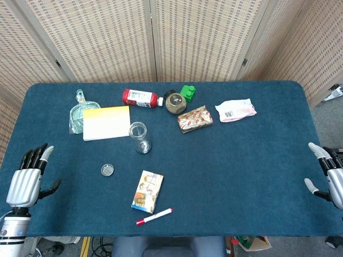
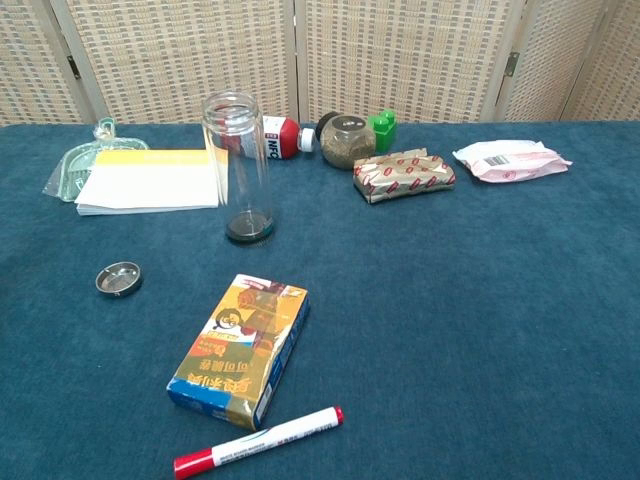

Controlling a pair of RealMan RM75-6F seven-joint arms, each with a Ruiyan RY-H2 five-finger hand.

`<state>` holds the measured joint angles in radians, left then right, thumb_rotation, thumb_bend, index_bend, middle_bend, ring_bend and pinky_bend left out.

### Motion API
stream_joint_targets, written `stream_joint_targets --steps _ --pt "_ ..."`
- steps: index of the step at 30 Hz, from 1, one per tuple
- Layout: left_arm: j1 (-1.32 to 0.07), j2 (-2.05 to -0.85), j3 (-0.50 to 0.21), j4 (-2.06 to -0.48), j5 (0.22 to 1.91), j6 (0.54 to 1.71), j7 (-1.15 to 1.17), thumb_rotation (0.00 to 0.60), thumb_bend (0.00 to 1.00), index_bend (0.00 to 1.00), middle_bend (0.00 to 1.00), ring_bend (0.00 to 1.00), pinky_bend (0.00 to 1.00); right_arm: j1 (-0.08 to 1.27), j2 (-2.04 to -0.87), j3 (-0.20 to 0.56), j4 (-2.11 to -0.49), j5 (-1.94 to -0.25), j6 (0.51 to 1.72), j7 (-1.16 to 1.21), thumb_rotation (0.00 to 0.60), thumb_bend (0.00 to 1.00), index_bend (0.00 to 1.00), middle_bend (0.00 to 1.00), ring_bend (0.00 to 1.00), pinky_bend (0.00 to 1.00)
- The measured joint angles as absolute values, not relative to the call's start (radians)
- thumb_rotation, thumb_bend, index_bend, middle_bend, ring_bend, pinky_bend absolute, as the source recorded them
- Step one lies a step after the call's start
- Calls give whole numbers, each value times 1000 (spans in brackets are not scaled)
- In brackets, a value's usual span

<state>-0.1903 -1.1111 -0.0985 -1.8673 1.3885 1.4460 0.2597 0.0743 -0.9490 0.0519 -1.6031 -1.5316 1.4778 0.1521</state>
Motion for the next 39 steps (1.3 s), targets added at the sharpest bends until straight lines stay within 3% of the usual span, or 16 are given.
stream_joint_targets --steps 16,24,26,32,34,39 --pt "-226 -1095 -100 -1840 1423 1392 223 600 321 0 0 0 2 69 -922 66 -1622 -1535 1507 144 600 287 20 130 78 234" --pt "-310 -1094 -110 -1769 1466 1284 159 600 321 108 56 170 181 72 -905 74 -1643 -1537 1512 129 600 287 20 130 78 235" --pt "-336 -1098 -111 -1744 1475 1247 138 600 321 123 122 238 261 73 -903 73 -1645 -1537 1509 127 600 287 20 130 78 235" --pt "-418 -1130 -111 -1645 1503 1147 80 600 321 210 389 474 628 74 -902 73 -1647 -1534 1506 123 600 287 20 130 78 235" --pt "-442 -1147 -108 -1616 1513 1120 69 600 321 239 460 529 691 73 -902 72 -1646 -1534 1506 124 600 287 20 130 78 235" --pt "-469 -1181 -101 -1564 1528 1093 51 600 321 386 752 772 917 71 -906 69 -1640 -1532 1504 129 600 287 20 130 78 234"
